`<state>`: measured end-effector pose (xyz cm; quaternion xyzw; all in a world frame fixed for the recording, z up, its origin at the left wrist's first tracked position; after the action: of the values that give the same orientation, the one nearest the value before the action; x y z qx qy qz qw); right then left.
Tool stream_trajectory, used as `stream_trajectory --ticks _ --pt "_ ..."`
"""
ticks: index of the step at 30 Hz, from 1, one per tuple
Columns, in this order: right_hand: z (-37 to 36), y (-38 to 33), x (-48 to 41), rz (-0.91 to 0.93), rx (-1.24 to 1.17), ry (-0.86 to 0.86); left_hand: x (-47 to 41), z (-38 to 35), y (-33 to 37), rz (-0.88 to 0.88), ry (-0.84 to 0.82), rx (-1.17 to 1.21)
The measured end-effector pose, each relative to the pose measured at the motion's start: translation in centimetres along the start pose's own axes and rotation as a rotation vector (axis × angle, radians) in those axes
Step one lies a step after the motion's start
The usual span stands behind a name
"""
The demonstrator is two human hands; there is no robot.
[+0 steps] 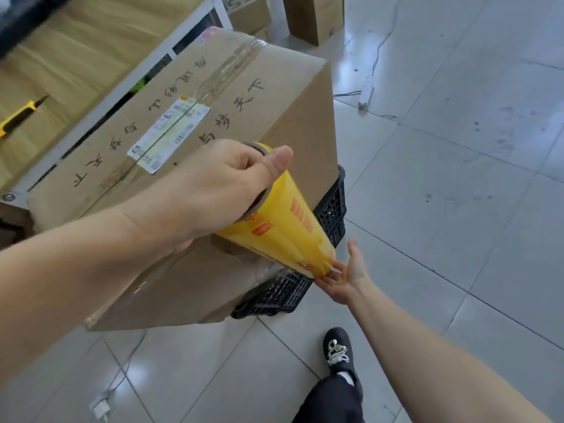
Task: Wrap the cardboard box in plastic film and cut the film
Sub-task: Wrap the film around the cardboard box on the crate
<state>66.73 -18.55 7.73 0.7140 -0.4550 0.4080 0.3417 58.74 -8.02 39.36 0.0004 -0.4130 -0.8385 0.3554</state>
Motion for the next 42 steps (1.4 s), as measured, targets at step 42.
stream_trajectory --ticks 42 --pt "-2.1 -14.2 1.0 -0.012 0.119 -0.088 -10.6 -2.2 8.4 0.094 0.192 0.085"
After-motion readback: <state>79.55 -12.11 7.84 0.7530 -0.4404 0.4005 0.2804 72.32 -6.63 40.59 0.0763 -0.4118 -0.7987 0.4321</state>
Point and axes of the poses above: each hand's wrist, its own x-axis away from the middle knuckle, its own z-axis out of the back of the hand, y = z × x, the point moved 3 cm from there along -x, towards the middle knuckle, and after that the axes turned 12 degrees about -z, right-handed, at the moved point
